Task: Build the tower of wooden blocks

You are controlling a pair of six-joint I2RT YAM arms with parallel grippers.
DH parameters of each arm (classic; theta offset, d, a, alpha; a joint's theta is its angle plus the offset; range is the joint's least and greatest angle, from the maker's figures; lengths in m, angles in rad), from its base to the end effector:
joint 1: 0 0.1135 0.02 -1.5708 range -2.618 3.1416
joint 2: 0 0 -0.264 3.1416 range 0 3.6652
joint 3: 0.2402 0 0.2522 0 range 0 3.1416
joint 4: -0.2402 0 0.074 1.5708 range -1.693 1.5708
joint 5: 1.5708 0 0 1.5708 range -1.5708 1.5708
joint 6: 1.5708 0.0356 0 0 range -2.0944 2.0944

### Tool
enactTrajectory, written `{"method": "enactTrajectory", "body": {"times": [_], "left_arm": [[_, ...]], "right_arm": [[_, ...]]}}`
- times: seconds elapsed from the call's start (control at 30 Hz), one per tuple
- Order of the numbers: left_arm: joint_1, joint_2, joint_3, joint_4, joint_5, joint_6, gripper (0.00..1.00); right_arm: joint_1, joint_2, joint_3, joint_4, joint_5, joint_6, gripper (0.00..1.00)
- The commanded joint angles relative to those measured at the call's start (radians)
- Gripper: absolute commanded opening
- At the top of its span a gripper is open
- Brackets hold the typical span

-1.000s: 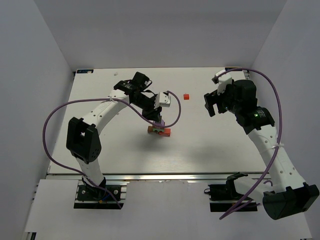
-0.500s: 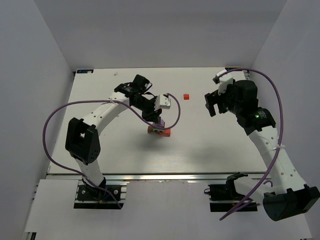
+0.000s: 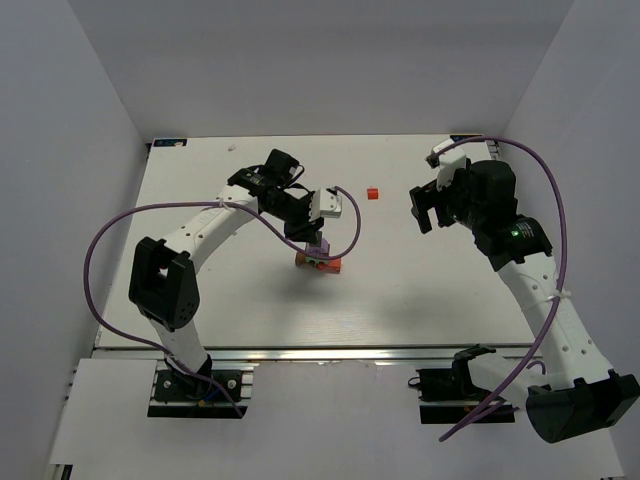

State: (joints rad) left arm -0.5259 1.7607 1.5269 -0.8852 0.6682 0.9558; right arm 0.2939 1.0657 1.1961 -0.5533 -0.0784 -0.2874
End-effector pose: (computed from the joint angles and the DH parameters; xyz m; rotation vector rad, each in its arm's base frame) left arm 0.3059 -0.2031 0.2827 1.8161 1.6930 -0.7180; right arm 0.2166 0.0685 0.3909 -0.6194 1.8946 0.0823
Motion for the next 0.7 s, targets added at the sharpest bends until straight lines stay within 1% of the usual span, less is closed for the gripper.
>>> {"method": "enactTrajectory", "body": {"times": [0.0,0.4,0.67], "left_arm": [[-0.005,-0.053,0.009,0.008,0.005,0.008,0.34],[-0.006,-0.05,0.006,0.014,0.024,0.011,0.38],[-0.009,-0.044,0.009,0.02,0.021,0.009,0.39]], "right_arm": [[-0.002,-0.026,0.002,0.006,-0.003,-0.007,0.89],[-0.002,-0.032,-0.003,0.007,0.003,-0.012,0.89],[-0.002,-0.041,-0.009,0.009,0.008,-0.015,0.89]]}}
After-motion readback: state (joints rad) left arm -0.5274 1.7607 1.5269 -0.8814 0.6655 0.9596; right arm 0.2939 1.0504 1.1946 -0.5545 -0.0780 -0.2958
